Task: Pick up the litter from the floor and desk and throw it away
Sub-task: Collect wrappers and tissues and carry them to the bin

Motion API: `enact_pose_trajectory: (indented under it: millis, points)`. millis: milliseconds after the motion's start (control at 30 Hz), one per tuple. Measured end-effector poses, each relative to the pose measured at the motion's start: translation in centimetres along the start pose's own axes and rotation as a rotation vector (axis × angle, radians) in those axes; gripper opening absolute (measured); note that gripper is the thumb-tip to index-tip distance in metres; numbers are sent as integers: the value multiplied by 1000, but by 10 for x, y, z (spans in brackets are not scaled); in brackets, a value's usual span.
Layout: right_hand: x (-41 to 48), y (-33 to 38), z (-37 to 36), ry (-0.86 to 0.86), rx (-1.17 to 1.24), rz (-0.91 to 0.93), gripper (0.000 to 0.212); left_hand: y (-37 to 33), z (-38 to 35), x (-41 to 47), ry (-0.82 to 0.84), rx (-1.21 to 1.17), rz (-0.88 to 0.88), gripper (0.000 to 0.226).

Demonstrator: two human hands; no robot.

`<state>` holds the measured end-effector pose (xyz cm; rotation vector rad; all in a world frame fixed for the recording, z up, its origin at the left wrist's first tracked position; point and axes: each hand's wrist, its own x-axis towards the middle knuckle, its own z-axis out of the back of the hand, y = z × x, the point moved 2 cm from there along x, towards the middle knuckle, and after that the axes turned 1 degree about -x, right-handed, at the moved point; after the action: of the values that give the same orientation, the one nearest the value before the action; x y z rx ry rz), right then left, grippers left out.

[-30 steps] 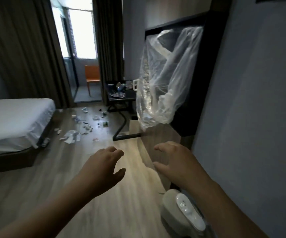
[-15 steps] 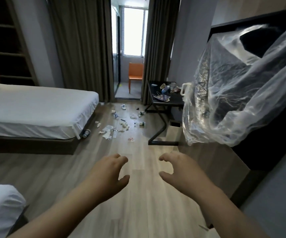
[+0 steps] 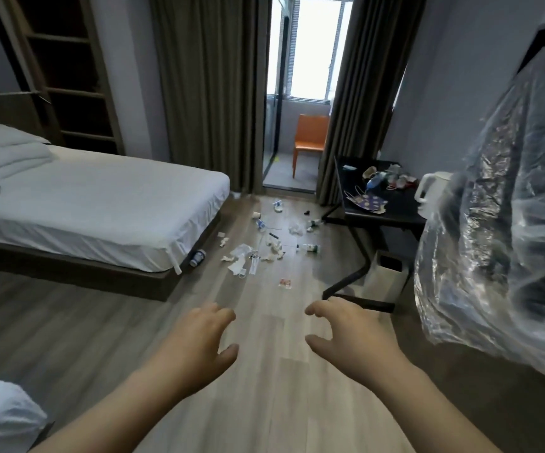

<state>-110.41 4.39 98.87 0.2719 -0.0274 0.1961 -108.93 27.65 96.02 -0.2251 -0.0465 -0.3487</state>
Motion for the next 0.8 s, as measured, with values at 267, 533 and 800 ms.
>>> enact_pose_trajectory:
  millis: [267, 533, 800]
  points:
    - [179, -11, -44, 57, 21, -24, 41, 98, -23, 148, 36, -11, 34, 48]
    - [360, -7, -71, 93, 65, -97, 43, 209, -20, 312, 96, -5, 18, 45]
    - [506, -49, -101, 157, 61, -172, 44, 265, -48, 463, 151, -29, -7, 43]
